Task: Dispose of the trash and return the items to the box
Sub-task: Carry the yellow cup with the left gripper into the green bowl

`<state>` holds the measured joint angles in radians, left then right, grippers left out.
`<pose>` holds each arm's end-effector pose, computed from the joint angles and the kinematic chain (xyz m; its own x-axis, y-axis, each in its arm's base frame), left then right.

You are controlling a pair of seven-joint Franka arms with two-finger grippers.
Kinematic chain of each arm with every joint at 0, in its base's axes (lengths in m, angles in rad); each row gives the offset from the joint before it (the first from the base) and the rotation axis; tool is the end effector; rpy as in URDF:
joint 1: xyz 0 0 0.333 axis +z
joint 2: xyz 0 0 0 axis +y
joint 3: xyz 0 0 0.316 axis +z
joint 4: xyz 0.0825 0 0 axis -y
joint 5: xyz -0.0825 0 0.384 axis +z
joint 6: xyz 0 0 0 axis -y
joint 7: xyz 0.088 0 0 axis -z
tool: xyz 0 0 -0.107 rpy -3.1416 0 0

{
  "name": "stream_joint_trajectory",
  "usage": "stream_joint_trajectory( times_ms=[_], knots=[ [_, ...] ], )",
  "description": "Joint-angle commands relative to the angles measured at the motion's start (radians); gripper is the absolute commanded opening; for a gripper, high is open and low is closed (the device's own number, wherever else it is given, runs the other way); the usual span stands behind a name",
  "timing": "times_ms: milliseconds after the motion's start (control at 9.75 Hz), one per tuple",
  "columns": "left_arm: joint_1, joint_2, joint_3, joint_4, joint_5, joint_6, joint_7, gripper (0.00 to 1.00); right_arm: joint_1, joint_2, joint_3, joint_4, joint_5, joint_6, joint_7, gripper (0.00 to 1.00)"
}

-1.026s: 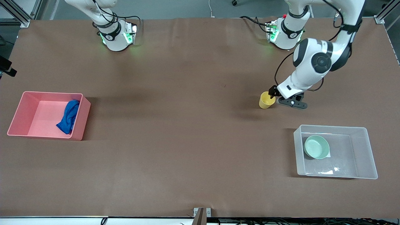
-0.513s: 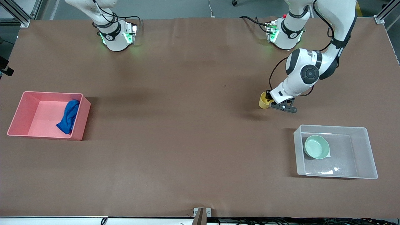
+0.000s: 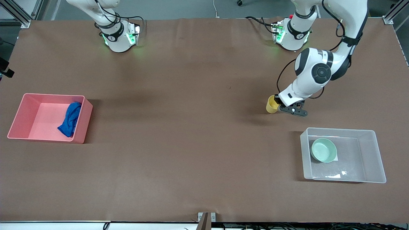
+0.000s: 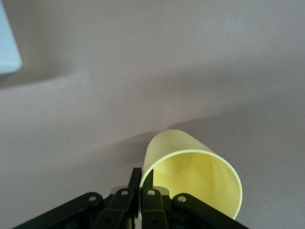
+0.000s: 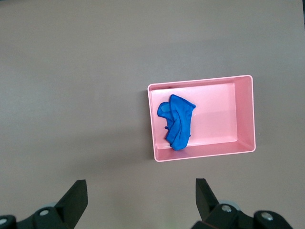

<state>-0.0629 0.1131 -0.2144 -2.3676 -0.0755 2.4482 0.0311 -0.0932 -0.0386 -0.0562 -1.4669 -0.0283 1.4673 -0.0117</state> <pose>0.4837 -0.1384 0.2767 0.9685 -0.2470 -0.0305 -0.2444 -0.9670 0.0714 0.5242 -0.0830 0.6847 0.9894 -0.1401 0.0387 -0.1412 -0.9896 0.0263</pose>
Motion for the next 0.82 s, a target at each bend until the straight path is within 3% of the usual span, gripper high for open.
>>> stream_joint_trajectory(
  times_ms=[0, 308, 513, 615, 718],
  knots=[
    [0.009, 0.022, 0.093, 0.176, 0.019, -0.163, 0.018, 0.01, -0.002, -0.004, 0.004, 0.000, 0.005, -0.004, -0.002, 1.00],
    [0.011, 0.201, 0.229, 0.498, 0.017, -0.204, 0.040, 0.01, -0.005, -0.004, 0.004, 0.000, 0.005, -0.004, -0.028, 1.00],
    [0.012, 0.359, 0.309, 0.742, 0.002, -0.325, 0.120, 0.01, -0.005, -0.004, 0.004, 0.000, 0.005, -0.004, -0.034, 1.00],
    [0.014, 0.441, 0.340, 0.833, -0.048, -0.346, 0.171, 0.01, -0.005, -0.004, 0.004, 0.000, 0.005, -0.004, -0.034, 1.00],
    [0.014, 0.501, 0.364, 0.853, -0.073, -0.347, 0.211, 0.01, -0.005, -0.004, 0.004, 0.000, 0.005, -0.004, -0.036, 1.00]
  ],
)
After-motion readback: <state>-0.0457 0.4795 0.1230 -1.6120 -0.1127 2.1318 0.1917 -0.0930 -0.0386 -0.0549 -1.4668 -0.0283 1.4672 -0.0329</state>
